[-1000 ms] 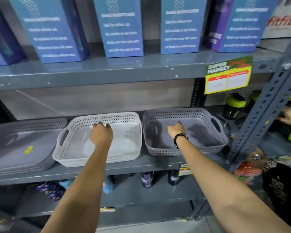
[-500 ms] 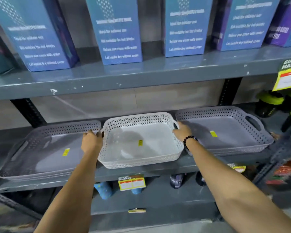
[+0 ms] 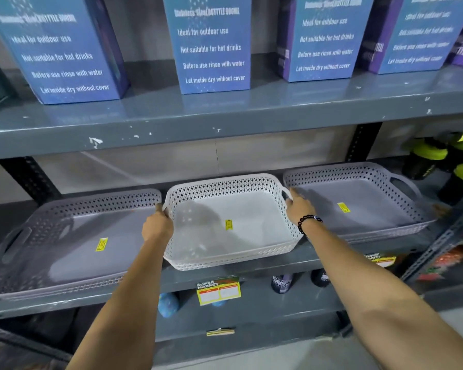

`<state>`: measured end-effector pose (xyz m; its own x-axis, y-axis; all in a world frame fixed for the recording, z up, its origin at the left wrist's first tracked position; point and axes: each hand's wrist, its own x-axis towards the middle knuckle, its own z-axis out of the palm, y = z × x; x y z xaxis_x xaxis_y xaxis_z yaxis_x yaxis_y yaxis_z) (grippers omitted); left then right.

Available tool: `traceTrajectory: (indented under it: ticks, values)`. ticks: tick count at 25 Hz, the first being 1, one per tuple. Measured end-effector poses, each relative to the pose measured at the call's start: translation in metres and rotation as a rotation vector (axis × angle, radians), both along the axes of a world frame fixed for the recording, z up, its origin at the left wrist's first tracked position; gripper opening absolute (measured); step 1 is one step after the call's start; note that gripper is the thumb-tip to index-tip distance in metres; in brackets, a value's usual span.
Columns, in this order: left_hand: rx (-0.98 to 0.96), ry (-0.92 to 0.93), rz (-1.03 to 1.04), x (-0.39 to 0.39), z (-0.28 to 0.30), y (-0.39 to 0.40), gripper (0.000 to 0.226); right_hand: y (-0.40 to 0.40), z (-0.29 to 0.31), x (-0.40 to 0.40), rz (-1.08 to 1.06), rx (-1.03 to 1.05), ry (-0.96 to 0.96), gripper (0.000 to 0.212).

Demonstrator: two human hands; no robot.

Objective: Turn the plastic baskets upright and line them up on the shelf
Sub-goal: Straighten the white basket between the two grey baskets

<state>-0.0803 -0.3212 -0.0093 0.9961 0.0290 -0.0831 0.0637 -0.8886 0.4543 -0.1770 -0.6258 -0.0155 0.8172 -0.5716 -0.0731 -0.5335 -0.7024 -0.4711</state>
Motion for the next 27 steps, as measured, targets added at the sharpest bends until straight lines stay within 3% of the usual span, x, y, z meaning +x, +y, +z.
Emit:
traceTrajectory:
  ticks: [8, 27]
  values:
    - [0.076, -0.073, -0.026, 0.006, -0.006, -0.006, 0.044, 0.003, -0.011, 0.005, 0.065, -0.174, 0.008, 0.068]
    - [0.019, -0.088, -0.032, -0.004, -0.001, -0.005, 0.065, 0.009, -0.002, -0.005, 0.077, -0.149, 0.038, 0.071]
